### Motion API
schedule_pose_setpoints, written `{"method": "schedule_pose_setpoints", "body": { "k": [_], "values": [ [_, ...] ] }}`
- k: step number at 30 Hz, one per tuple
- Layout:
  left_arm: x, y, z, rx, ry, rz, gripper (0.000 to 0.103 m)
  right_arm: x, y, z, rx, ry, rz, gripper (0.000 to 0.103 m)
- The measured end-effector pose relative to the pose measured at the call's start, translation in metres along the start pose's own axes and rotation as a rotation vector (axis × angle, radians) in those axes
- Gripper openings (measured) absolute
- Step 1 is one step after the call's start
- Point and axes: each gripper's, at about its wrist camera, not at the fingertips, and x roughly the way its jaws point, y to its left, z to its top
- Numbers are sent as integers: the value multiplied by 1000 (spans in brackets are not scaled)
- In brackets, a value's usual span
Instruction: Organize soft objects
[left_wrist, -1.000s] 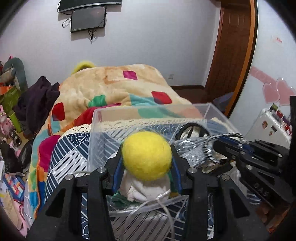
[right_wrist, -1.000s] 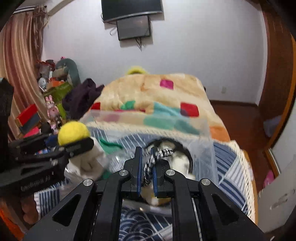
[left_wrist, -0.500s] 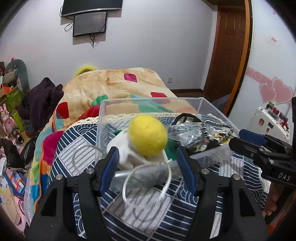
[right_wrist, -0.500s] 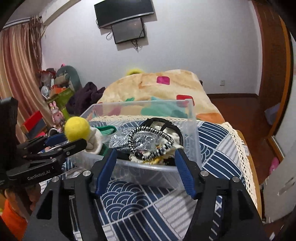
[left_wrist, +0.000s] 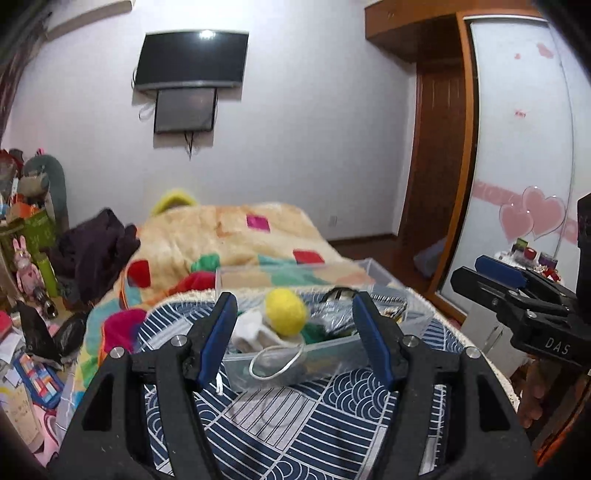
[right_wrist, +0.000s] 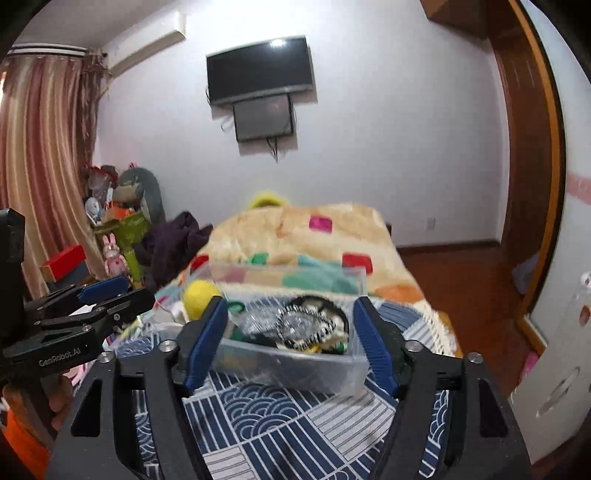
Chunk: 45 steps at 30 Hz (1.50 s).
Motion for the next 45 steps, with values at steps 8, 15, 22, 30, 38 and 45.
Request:
{"method": "schedule_pose_setpoints", "body": {
  "k": [8, 15, 22, 30, 38, 45],
  "values": [
    [-29, -7, 5, 10, -93, -4, 91, -18, 10, 7, -25, -89, 0, 83],
    [-39, -9, 4, 13, -123, 13, 101, -21, 12, 5, -25, -136, -9, 103],
    [-41, -10, 1, 22, -125, 20, 103, -24, 10, 3, -12, -144, -15, 103],
    [-41, -10, 1, 22, -125, 19, 103, -28, 10, 1, -10, -150, -9, 103],
    [-41, -11, 1, 18, -130, 20, 103, -28, 10, 2, -12, -150, -6, 103],
    [-42, -11, 2, 19, -130, 19, 103, -28, 10, 2, -14, -150, -6, 103]
  ]
}}
